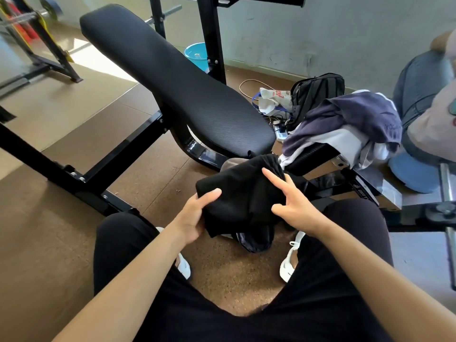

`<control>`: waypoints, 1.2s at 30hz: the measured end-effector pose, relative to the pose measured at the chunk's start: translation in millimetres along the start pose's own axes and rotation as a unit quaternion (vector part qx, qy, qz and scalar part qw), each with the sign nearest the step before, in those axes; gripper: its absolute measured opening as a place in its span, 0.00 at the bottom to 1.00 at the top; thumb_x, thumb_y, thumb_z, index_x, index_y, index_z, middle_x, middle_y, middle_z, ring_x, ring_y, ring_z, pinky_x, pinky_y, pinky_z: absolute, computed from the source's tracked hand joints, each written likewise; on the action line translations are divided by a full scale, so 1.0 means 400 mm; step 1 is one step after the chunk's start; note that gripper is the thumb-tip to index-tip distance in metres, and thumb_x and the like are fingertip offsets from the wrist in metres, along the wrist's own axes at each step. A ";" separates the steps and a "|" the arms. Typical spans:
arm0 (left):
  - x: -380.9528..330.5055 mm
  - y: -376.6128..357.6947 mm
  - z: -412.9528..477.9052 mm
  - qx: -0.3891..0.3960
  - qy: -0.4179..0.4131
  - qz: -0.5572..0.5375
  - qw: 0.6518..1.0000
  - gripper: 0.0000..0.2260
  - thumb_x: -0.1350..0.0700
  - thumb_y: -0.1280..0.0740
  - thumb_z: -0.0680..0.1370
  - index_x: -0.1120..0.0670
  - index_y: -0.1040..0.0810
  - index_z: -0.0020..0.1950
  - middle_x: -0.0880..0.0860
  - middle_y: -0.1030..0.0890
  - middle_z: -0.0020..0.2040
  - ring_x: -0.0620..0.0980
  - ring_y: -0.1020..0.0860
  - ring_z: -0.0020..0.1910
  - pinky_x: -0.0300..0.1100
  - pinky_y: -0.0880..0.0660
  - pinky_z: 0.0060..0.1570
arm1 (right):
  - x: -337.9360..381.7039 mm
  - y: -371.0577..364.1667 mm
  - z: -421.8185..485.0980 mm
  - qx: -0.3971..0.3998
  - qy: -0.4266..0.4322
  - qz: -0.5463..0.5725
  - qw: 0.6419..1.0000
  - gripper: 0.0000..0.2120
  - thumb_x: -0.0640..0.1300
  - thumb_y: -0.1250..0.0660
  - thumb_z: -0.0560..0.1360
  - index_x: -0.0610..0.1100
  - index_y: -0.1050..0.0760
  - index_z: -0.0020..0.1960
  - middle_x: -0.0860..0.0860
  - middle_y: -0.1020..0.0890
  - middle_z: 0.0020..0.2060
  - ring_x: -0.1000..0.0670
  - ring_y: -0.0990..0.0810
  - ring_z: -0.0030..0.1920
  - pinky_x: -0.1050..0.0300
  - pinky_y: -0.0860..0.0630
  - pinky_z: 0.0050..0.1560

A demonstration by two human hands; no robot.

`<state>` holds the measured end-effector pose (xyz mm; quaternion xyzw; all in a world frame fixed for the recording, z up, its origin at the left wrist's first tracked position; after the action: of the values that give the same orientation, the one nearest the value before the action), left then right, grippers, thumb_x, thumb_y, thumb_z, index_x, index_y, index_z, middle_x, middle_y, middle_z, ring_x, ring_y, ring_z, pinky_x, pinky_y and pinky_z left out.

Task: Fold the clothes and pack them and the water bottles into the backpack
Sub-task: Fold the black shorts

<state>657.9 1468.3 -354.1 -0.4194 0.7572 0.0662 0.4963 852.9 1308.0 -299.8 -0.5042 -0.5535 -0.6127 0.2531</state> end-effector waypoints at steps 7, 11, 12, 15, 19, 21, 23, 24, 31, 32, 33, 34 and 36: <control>-0.010 0.026 0.063 -0.081 -0.058 0.302 0.948 0.48 0.50 0.17 0.65 0.50 0.39 0.80 0.48 0.32 0.77 0.51 0.33 0.76 0.55 0.35 0.76 | -0.070 -0.001 0.035 -0.062 0.010 -0.054 0.997 0.37 0.42 0.25 0.75 0.54 0.37 0.80 0.54 0.30 0.65 0.56 0.30 0.71 0.54 0.35 0.76; -0.011 0.029 0.118 -0.141 -0.087 0.339 0.926 0.40 0.52 0.20 0.70 0.52 0.36 0.78 0.50 0.30 0.76 0.53 0.32 0.75 0.56 0.31 0.73 | -0.117 -0.030 0.064 -0.055 0.009 -0.134 0.989 0.44 0.39 0.25 0.73 0.54 0.44 0.82 0.51 0.38 0.75 0.50 0.36 0.77 0.49 0.37 0.78; -0.002 0.020 0.126 -0.149 -0.094 0.347 0.921 0.39 0.52 0.21 0.71 0.52 0.36 0.77 0.51 0.30 0.76 0.53 0.31 0.74 0.56 0.30 0.72 | -0.123 -0.042 0.067 -0.062 0.007 -0.159 0.985 0.45 0.39 0.25 0.74 0.56 0.46 0.82 0.52 0.41 0.78 0.49 0.37 0.78 0.49 0.35 0.77; 0.030 -0.025 0.130 -0.159 -0.141 0.363 0.907 0.31 0.54 0.23 0.74 0.53 0.34 0.73 0.50 0.25 0.69 0.51 0.26 0.68 0.47 0.27 0.64 | -0.136 -0.086 0.064 -0.044 0.009 -0.223 0.974 0.46 0.39 0.28 0.74 0.60 0.50 0.82 0.57 0.50 0.81 0.42 0.30 0.74 0.47 0.26 0.70; 0.067 -0.080 0.143 -0.051 -0.146 0.279 0.948 0.30 0.47 0.25 0.72 0.45 0.35 0.70 0.51 0.23 0.61 0.51 0.20 0.59 0.53 0.18 0.54 | -0.135 -0.133 0.059 0.012 -0.020 -0.051 0.998 0.39 0.37 0.32 0.77 0.58 0.44 0.81 0.63 0.43 0.77 0.69 0.41 0.75 0.64 0.38 0.75; 0.069 -0.100 0.151 0.008 -0.104 0.211 0.972 0.28 0.47 0.31 0.74 0.45 0.35 0.73 0.54 0.26 0.59 0.51 0.19 0.53 0.50 0.17 0.45 | -0.140 -0.131 0.060 0.000 -0.073 0.065 0.995 0.30 0.40 0.33 0.81 0.54 0.40 0.79 0.70 0.39 0.67 0.85 0.44 0.62 0.78 0.41 0.67; 0.067 -0.114 0.155 0.046 -0.063 0.144 0.986 0.27 0.50 0.38 0.76 0.47 0.35 0.76 0.56 0.28 0.59 0.51 0.20 0.50 0.49 0.18 0.46 | -0.152 -0.125 0.072 -0.039 -0.099 0.086 0.991 0.27 0.48 0.30 0.80 0.54 0.34 0.76 0.66 0.33 0.65 0.82 0.38 0.61 0.78 0.38 0.66; 0.065 -0.116 0.154 0.064 -0.046 0.114 0.990 0.28 0.51 0.39 0.77 0.47 0.35 0.77 0.57 0.27 0.60 0.52 0.20 0.51 0.50 0.18 0.48 | -0.160 -0.121 0.077 -0.063 -0.098 0.075 0.990 0.27 0.50 0.27 0.77 0.55 0.32 0.73 0.63 0.29 0.63 0.77 0.34 0.62 0.73 0.34 0.67; -0.008 -0.062 0.160 -0.012 -0.115 0.093 0.989 0.14 0.60 0.43 0.85 0.54 0.20 0.64 0.55 0.14 0.51 0.56 0.14 0.39 0.41 0.21 0.33 | -0.184 -0.100 0.108 -0.098 -0.137 0.296 0.940 0.26 0.31 0.30 0.76 0.50 0.26 0.70 0.49 0.16 0.60 0.47 0.17 0.61 0.52 0.19 0.57; -0.017 -0.037 0.166 -0.102 -0.142 0.078 0.982 0.13 0.62 0.42 0.83 0.55 0.18 0.57 0.55 0.15 0.43 0.51 0.18 0.31 0.38 0.26 0.27 | -0.187 -0.097 0.110 -0.100 -0.144 0.331 0.927 0.27 0.28 0.33 0.76 0.50 0.26 0.69 0.48 0.17 0.61 0.47 0.17 0.61 0.54 0.19 0.56; -0.017 -0.011 0.174 -0.176 -0.149 0.069 0.971 0.11 0.62 0.39 0.82 0.56 0.17 0.52 0.55 0.18 0.39 0.48 0.23 0.27 0.38 0.31 0.25 | -0.184 -0.094 0.111 -0.097 -0.150 0.364 0.914 0.27 0.27 0.35 0.76 0.50 0.26 0.69 0.47 0.17 0.62 0.47 0.17 0.62 0.55 0.20 0.56; -0.009 0.010 0.185 -0.222 -0.132 0.072 0.963 0.08 0.62 0.37 0.82 0.55 0.18 0.50 0.55 0.21 0.39 0.46 0.26 0.28 0.38 0.32 0.26 | -0.185 -0.091 0.112 -0.089 -0.155 0.392 0.902 0.27 0.26 0.37 0.76 0.49 0.26 0.69 0.46 0.17 0.63 0.46 0.17 0.62 0.54 0.20 0.56; 0.014 0.006 0.190 -0.195 -0.054 0.062 0.977 0.04 0.57 0.32 0.81 0.53 0.18 0.54 0.55 0.20 0.45 0.47 0.23 0.37 0.39 0.26 0.34 | -0.180 -0.087 0.111 -0.063 -0.154 0.435 0.885 0.28 0.25 0.40 0.76 0.48 0.26 0.70 0.44 0.18 0.63 0.43 0.18 0.62 0.51 0.19 0.55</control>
<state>708.1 1505.9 -397.1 -0.4557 0.7266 0.2656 0.4403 863.8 1340.6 -384.4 -0.7971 -0.2706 -0.3899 0.3734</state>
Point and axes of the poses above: each hand's wrist, its own z-axis towards the middle knuckle, its own y-axis out of the back of the hand, x = y × z, the point moved 2 cm from there along z, towards the middle knuckle
